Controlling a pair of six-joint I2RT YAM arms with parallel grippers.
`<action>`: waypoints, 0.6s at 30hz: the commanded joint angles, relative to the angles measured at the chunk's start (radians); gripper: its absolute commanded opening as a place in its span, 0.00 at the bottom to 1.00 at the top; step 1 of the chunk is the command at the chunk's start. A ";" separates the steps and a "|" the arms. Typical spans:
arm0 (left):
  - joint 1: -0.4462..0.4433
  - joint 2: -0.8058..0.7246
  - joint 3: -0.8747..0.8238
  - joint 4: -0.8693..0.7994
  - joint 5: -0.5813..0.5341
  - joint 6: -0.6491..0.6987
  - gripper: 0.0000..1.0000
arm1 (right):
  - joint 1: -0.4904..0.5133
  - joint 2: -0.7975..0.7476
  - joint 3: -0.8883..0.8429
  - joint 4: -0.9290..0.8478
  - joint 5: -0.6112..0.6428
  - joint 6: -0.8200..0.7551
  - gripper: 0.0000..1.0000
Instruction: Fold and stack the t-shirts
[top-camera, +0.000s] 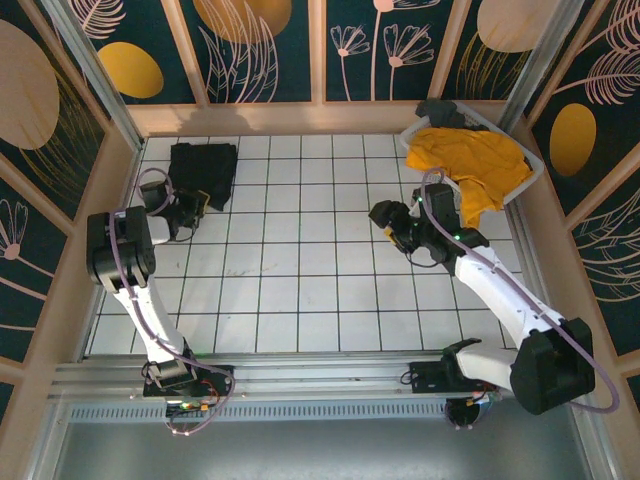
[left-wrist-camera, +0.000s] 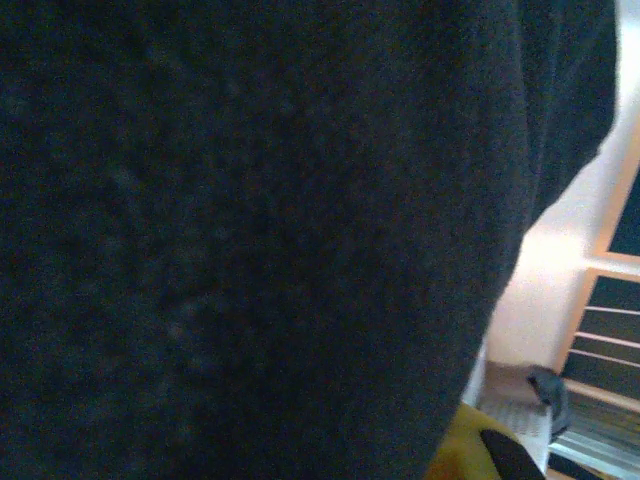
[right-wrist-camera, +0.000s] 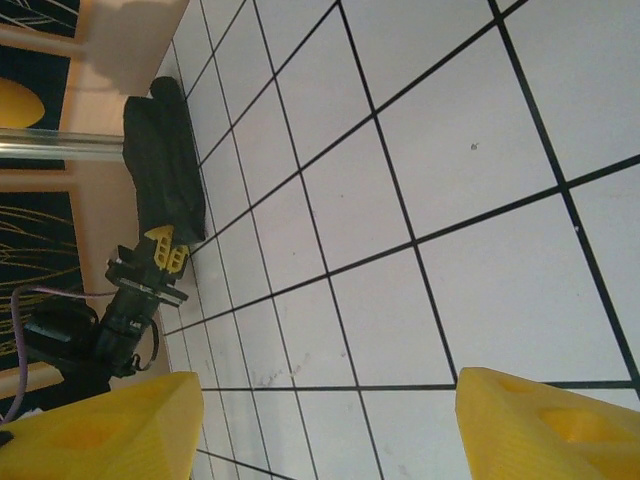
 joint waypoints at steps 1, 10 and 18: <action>0.003 -0.001 0.031 -0.148 0.036 0.186 0.00 | 0.002 0.026 0.039 0.031 -0.041 -0.072 0.70; -0.080 -0.390 -0.021 -0.372 -0.188 0.178 0.99 | -0.057 -0.098 -0.012 0.251 -0.081 -0.065 0.99; -0.262 -0.829 -0.009 -0.593 -0.717 0.242 0.99 | -0.108 -0.177 0.166 -0.001 0.259 -0.195 0.99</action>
